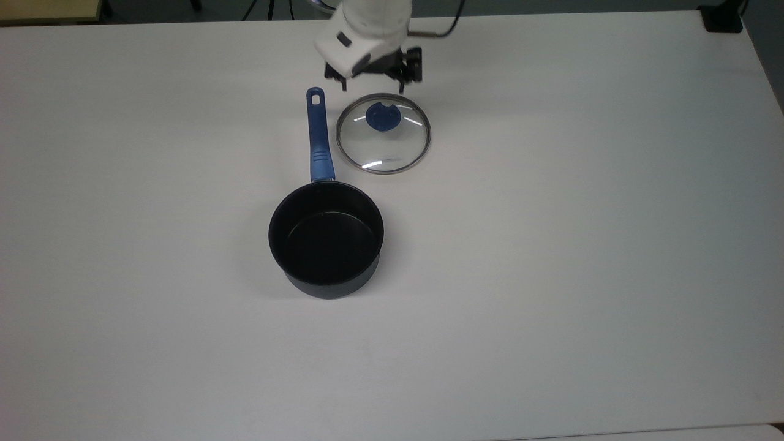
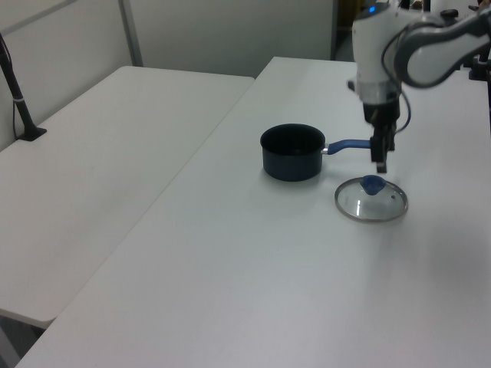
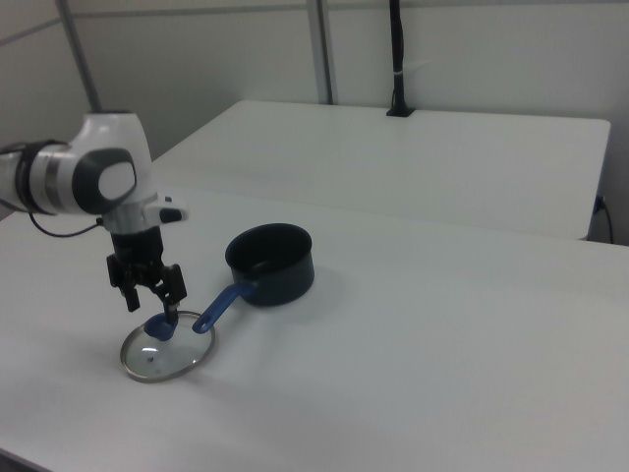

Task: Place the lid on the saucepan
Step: 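Lower the gripper over the glass lid's blue knob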

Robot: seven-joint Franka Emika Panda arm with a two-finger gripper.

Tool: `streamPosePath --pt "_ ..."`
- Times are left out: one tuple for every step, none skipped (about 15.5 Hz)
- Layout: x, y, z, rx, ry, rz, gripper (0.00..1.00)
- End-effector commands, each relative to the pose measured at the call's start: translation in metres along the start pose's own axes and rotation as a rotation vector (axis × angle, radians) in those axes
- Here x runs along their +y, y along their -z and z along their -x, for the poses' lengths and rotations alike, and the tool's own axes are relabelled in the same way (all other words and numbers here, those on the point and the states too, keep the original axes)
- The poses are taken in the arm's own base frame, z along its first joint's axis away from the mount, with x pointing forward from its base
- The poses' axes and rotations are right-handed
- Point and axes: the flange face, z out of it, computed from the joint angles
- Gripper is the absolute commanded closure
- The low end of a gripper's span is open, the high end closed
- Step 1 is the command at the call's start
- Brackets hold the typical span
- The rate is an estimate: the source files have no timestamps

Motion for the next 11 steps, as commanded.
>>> streamPosePath --pt "-0.023 -0.027 -0.007 0.018 -0.061 -0.025 0.04" --pt "-0.025 -0.027 -0.009 0.033 -0.069 -0.03 0.04" --pt "-0.024 -0.027 -0.011 0.046 -0.086 -0.035 0.04" --pt "-0.024 -0.029 -0.014 0.051 -0.098 -0.039 0.04" --pt "-0.025 -0.033 -0.015 0.049 -0.1 -0.04 0.04" --pt "-0.025 -0.036 -0.017 0.049 -0.104 -0.042 0.04" --pt "-0.024 -0.039 -0.018 0.044 -0.101 -0.037 0.04" --pt "-0.025 -0.042 -0.018 0.041 -0.097 -0.033 0.04" --pt "-0.024 -0.043 -0.017 0.038 -0.093 -0.026 0.04" --pt "-0.025 -0.045 -0.016 0.037 -0.088 -0.019 0.04" --pt "-0.024 -0.045 -0.017 0.037 -0.088 -0.018 0.07"
